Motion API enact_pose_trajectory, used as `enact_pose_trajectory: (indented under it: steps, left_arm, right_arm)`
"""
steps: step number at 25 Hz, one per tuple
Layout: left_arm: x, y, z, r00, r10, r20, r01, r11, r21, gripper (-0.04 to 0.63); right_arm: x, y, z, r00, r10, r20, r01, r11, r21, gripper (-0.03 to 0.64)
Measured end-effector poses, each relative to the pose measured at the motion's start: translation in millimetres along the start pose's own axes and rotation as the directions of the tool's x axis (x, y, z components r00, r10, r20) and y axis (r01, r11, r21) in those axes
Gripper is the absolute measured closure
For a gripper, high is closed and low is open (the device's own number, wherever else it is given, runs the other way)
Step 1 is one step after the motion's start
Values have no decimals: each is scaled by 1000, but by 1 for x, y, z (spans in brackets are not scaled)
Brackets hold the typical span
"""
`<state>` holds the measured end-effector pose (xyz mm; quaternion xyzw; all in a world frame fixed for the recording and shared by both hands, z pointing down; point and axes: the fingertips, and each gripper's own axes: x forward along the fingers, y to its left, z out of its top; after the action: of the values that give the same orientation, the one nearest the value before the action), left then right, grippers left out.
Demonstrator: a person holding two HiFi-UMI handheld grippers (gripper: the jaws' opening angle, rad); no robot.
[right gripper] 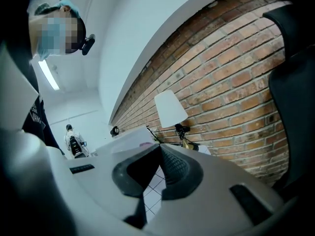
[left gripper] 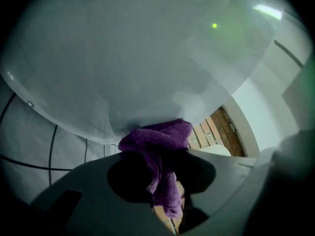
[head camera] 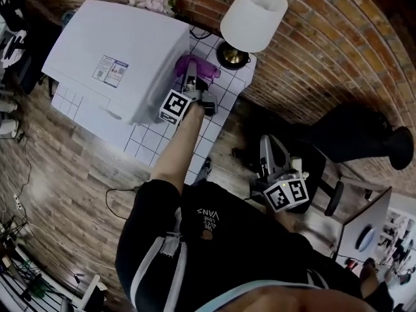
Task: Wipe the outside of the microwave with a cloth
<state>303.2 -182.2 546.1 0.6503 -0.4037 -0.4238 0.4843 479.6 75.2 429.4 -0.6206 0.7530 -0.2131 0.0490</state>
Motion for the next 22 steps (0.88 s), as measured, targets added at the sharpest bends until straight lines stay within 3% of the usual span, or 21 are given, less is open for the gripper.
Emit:
enact_pose_trajectory:
  steps: [6,11,17,22]
  left_arm:
    - [38,9,-13,1000,6,-22,-6,1000,4,468]
    - [38,2,-19,999,-10,-50,11,1000,29,468]
    - [-14,-9,-28,997,-24,-67,23,1000,-17,466]
    - [-88,-2,-22,998,31,-58,-33,999,-29,468]
  right_arm:
    - [-9,-18,1,998,-56,-1,56,998,10,618]
    - [-7,-19,1,999,-49,-4,49,999,16,617]
    - [4,-2,0,999,31,-10,-30,1000,5,617]
    - [17,22,-5,991,128,-32,-129,992,-12,618]
